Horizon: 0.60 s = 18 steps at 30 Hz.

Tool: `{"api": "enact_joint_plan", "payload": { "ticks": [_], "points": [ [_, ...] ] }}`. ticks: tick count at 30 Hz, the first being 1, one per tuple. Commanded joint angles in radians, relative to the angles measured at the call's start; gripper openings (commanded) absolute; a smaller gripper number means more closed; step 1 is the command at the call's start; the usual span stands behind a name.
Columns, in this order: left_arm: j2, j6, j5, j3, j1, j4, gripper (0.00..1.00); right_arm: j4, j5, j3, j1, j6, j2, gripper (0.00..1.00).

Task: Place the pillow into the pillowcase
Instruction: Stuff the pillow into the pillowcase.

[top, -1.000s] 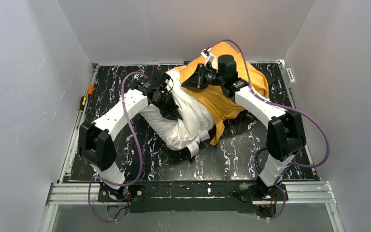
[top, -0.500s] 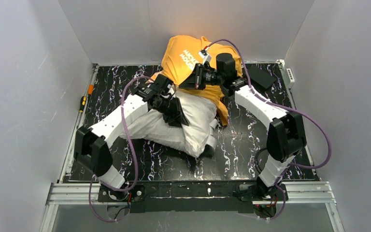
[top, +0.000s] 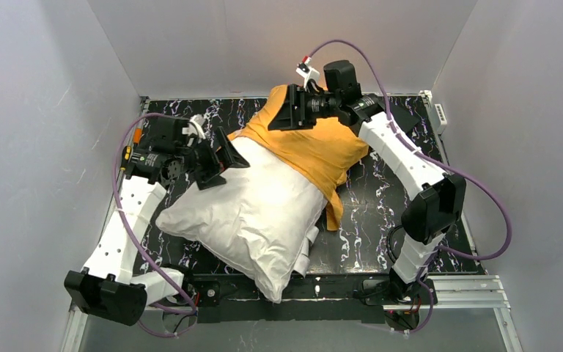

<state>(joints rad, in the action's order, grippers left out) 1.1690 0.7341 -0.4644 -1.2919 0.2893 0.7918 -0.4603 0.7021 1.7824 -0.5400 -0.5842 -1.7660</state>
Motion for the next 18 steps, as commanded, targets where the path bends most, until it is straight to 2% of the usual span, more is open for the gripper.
{"api": "enact_joint_plan", "payload": {
  "ticks": [1,7,9,11,14,18],
  "points": [
    [0.020,-0.105,0.073,0.025,-0.114,0.194,0.98,-0.051,-0.195,0.138,-0.038,0.308,-0.042,0.78],
    [0.071,-0.162,0.172,0.081,-0.214,0.338,0.98,-0.132,-0.320,0.313,-0.139,0.429,-0.170,0.89],
    [0.065,-0.177,0.190,0.119,-0.231,0.338,0.94,-0.168,-0.372,0.373,-0.177,0.454,-0.221,0.91],
    [0.063,-0.183,0.171,0.159,-0.232,0.310,0.82,-0.222,-0.423,0.447,-0.200,0.465,-0.286,0.91],
    [0.065,-0.156,0.084,0.221,-0.231,0.230,0.52,-0.328,-0.511,0.576,-0.215,0.478,-0.390,0.91],
    [0.060,-0.109,0.012,0.284,-0.230,0.152,0.22,-0.352,-0.560,0.591,-0.215,0.483,-0.445,0.88]
  ]
}}
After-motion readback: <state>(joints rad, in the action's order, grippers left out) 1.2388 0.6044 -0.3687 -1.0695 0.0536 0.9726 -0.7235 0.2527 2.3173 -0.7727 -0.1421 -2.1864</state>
